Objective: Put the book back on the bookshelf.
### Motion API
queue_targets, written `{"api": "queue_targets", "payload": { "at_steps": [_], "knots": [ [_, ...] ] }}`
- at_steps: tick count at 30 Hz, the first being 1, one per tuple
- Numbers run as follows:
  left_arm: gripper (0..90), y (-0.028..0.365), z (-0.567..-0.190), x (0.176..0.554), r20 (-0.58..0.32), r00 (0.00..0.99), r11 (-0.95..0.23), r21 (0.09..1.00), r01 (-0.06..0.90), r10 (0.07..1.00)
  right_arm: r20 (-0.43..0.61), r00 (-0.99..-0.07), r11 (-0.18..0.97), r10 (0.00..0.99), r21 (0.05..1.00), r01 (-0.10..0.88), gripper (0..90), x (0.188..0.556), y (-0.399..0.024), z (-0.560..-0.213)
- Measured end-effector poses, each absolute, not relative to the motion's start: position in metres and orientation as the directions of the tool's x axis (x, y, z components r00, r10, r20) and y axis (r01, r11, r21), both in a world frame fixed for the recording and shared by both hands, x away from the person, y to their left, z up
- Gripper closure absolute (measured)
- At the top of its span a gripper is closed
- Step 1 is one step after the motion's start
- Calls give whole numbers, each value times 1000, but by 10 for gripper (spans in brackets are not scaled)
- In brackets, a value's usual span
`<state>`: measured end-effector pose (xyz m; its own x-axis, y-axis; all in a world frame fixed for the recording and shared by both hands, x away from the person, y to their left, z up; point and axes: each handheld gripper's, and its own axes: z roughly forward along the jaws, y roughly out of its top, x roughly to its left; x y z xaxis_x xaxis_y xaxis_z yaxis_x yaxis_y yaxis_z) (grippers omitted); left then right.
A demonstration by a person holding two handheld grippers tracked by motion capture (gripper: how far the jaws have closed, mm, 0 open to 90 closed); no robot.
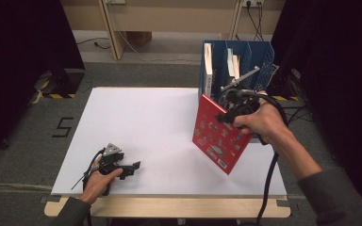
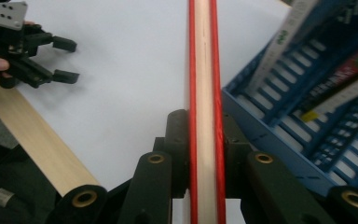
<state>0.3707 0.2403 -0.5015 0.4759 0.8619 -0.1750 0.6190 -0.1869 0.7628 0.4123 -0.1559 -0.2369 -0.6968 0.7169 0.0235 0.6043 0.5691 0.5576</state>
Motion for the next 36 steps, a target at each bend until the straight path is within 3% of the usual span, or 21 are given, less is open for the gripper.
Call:
{"api": "queue_targets", "payload": {
  "at_steps": [14, 36],
  "knots": [
    [144, 244, -501, 373, -246, 449, -117, 760, 640, 859, 49, -613, 477, 788, 581, 660, 784, 395, -212, -220],
    [144, 247, -502, 374, -295, 432, -70, 754, 653, 852, -2, -508, 395, 861, 632, 667, 786, 402, -255, -181]
  ]
}}
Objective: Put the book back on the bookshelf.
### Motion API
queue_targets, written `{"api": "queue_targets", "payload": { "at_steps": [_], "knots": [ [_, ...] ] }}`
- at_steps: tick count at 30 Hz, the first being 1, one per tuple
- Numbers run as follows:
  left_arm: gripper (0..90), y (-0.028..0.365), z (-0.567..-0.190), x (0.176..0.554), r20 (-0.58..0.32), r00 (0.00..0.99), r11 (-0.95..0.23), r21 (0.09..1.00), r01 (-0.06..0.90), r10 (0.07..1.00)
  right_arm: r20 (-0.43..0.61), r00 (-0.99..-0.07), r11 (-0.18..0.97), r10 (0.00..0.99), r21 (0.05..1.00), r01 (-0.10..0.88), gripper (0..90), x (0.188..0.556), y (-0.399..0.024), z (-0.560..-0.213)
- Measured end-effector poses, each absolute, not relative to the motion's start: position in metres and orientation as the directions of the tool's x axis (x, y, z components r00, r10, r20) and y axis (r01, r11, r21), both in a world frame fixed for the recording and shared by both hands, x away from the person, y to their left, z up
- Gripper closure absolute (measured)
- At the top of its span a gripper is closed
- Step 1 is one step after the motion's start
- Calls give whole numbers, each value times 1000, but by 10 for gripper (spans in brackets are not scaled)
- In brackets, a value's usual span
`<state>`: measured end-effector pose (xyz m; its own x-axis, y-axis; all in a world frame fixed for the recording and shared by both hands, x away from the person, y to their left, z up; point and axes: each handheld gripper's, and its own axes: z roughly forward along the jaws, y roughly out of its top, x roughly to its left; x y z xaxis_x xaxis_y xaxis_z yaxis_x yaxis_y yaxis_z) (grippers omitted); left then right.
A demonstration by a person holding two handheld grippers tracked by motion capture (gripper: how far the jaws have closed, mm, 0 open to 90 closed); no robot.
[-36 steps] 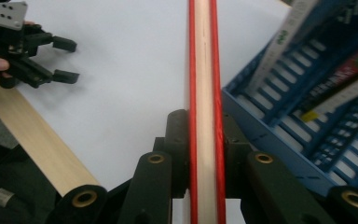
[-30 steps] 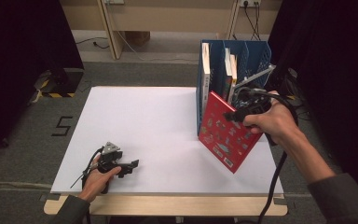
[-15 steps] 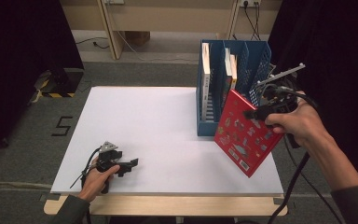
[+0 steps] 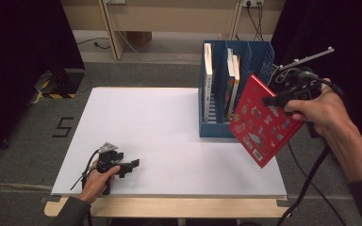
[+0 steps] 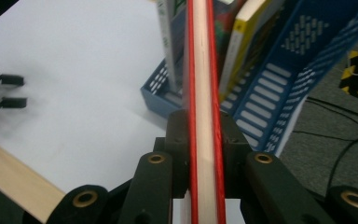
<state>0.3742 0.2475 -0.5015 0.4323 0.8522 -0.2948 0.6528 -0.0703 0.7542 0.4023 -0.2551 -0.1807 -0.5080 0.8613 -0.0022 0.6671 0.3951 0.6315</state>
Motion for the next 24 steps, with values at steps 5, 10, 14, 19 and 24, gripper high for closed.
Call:
{"api": "queue_targets", "payload": {
  "at_steps": [5, 10, 14, 19, 24],
  "knots": [
    [144, 248, -501, 374, -299, 430, -66, 753, 655, 852, -14, -463, 362, 886, 644, 674, 786, 413, -264, -170],
    [145, 249, -501, 375, -313, 426, -53, 751, 658, 849, -17, -419, 328, 908, 652, 684, 786, 433, -271, -167],
    [145, 250, -501, 375, -324, 422, -43, 748, 662, 847, -16, -375, 291, 927, 663, 690, 786, 453, -277, -163],
    [145, 250, -501, 375, -328, 418, -39, 747, 664, 847, -13, -313, 238, 950, 678, 696, 786, 476, -284, -161],
    [145, 250, -501, 375, -334, 415, -32, 745, 666, 846, -7, -266, 196, 964, 696, 691, 786, 497, -288, -164]
  ]
}}
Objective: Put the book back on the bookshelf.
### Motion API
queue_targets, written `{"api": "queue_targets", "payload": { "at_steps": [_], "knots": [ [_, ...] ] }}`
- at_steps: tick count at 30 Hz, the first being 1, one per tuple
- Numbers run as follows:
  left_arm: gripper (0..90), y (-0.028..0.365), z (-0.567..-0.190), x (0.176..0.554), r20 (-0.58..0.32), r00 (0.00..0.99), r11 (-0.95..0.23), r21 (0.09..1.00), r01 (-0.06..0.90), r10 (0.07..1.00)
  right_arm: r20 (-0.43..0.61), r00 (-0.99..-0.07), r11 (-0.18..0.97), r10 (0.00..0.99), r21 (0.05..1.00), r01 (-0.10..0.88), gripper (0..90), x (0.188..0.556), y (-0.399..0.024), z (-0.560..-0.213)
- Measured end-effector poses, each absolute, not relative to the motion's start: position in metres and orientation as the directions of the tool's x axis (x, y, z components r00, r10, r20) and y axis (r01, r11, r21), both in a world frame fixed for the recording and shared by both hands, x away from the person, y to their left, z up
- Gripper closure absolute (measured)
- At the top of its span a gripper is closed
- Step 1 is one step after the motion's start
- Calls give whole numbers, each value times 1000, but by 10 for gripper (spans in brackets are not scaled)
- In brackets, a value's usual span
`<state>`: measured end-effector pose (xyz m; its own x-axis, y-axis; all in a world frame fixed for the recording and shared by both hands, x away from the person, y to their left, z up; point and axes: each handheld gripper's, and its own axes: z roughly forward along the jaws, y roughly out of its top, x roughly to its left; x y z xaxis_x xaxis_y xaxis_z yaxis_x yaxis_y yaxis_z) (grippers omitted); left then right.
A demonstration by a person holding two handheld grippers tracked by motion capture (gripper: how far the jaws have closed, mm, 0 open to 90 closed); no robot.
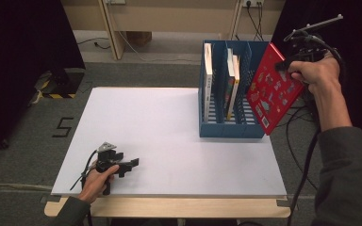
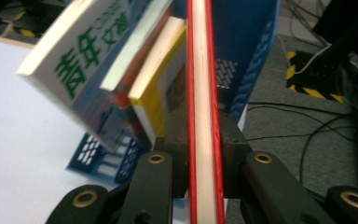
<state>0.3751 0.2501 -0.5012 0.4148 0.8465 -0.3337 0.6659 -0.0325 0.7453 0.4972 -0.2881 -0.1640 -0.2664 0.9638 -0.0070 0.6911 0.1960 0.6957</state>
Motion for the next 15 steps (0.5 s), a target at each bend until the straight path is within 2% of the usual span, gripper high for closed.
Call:
{"api": "queue_targets", "payload": {
  "at_steps": [15],
  "knots": [
    [145, 251, -501, 374, -336, 415, -33, 743, 669, 846, 75, -170, 65, 983, 718, 692, 786, 544, -296, -175]
  ]
}}
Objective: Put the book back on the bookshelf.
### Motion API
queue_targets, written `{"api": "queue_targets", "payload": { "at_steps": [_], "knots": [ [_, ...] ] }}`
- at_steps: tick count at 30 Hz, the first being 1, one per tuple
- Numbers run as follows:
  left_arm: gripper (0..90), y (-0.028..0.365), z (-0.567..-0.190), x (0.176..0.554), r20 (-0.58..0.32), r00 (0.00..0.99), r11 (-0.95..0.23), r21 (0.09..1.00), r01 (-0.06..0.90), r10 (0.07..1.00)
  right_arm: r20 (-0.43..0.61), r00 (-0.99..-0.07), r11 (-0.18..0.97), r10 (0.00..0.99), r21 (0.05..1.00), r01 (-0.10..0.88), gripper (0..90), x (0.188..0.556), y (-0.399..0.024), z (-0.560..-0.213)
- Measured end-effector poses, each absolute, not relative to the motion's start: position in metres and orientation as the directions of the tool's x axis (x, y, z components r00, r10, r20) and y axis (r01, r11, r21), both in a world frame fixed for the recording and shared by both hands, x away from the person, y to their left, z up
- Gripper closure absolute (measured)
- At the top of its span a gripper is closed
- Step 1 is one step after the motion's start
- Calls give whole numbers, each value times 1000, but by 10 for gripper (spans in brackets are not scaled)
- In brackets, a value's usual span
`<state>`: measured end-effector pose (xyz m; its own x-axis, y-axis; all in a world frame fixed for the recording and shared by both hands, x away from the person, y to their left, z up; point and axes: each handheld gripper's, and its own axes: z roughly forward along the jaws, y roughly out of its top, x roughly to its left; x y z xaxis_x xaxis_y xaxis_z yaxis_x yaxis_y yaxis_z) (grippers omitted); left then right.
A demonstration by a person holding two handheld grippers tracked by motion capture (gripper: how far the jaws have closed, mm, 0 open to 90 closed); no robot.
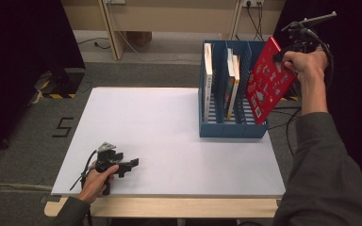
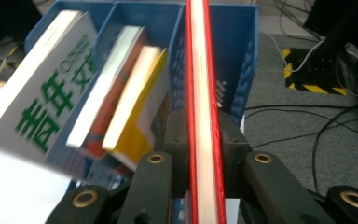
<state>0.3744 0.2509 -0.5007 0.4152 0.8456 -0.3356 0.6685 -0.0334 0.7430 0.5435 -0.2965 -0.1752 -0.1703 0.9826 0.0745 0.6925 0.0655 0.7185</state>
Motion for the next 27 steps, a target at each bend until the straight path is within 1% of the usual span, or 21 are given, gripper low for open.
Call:
{"api": "queue_targets", "payload": {
  "at_steps": [10, 17, 27],
  "knots": [
    [146, 251, -501, 374, -328, 419, -41, 744, 667, 846, 126, -129, -2, 984, 725, 689, 784, 569, -297, -187],
    [146, 252, -500, 373, -328, 417, -41, 743, 668, 848, 160, -115, -39, 980, 732, 680, 782, 580, -297, -193],
    [146, 253, -501, 372, -334, 414, -34, 742, 669, 847, 175, -107, -56, 979, 730, 681, 779, 593, -297, -203]
  ]
}}
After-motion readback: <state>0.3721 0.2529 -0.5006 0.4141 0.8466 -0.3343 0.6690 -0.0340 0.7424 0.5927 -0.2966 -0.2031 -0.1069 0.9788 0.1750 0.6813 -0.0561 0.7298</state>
